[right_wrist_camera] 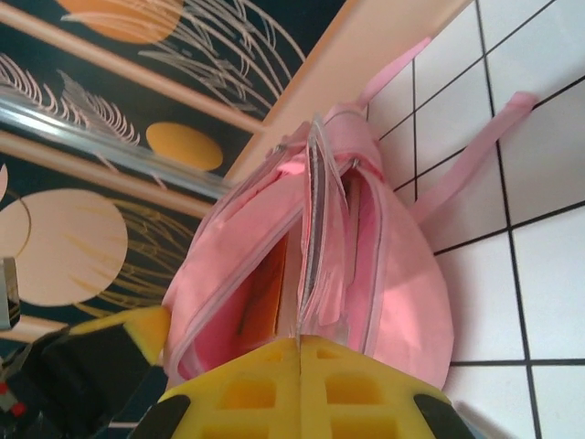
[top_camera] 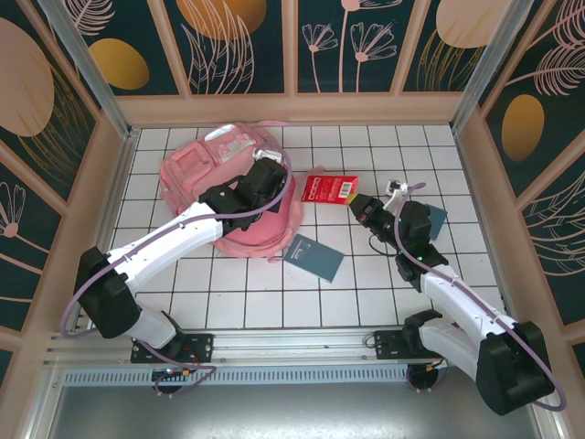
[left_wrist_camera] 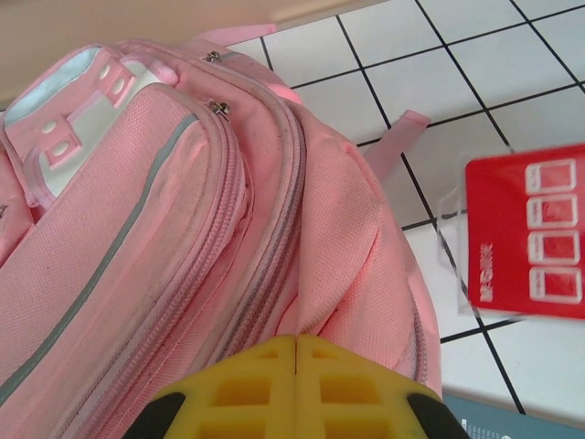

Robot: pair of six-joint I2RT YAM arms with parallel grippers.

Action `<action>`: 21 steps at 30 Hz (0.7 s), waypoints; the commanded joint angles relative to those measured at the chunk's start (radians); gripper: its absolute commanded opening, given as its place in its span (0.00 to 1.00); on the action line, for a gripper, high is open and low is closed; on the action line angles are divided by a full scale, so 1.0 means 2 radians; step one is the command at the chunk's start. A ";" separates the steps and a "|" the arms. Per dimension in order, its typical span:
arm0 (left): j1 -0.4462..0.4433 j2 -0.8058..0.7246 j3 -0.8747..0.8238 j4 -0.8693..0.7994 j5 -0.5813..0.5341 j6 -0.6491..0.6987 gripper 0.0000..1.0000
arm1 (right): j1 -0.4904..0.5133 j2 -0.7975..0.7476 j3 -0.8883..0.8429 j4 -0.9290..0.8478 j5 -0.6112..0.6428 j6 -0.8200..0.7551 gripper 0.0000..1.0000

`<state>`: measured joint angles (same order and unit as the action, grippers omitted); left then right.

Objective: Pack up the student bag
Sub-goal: Place the personal item in the student bag.

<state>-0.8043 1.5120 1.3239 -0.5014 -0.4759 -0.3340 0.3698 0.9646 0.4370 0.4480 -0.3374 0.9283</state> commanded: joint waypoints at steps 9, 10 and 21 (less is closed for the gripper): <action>-0.002 -0.011 0.039 0.012 -0.011 -0.008 0.00 | 0.102 0.153 0.040 0.130 -0.067 0.014 0.00; -0.002 -0.012 0.039 0.011 -0.012 -0.008 0.00 | 0.108 0.173 0.050 0.138 -0.072 0.016 0.00; -0.002 -0.017 0.038 0.007 -0.006 -0.009 0.00 | 0.135 0.360 0.171 0.150 -0.150 0.020 0.00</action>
<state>-0.8032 1.5120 1.3521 -0.5282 -0.4828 -0.3344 0.6323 1.6276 0.7063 0.7078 -0.5678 0.9749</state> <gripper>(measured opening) 0.066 0.048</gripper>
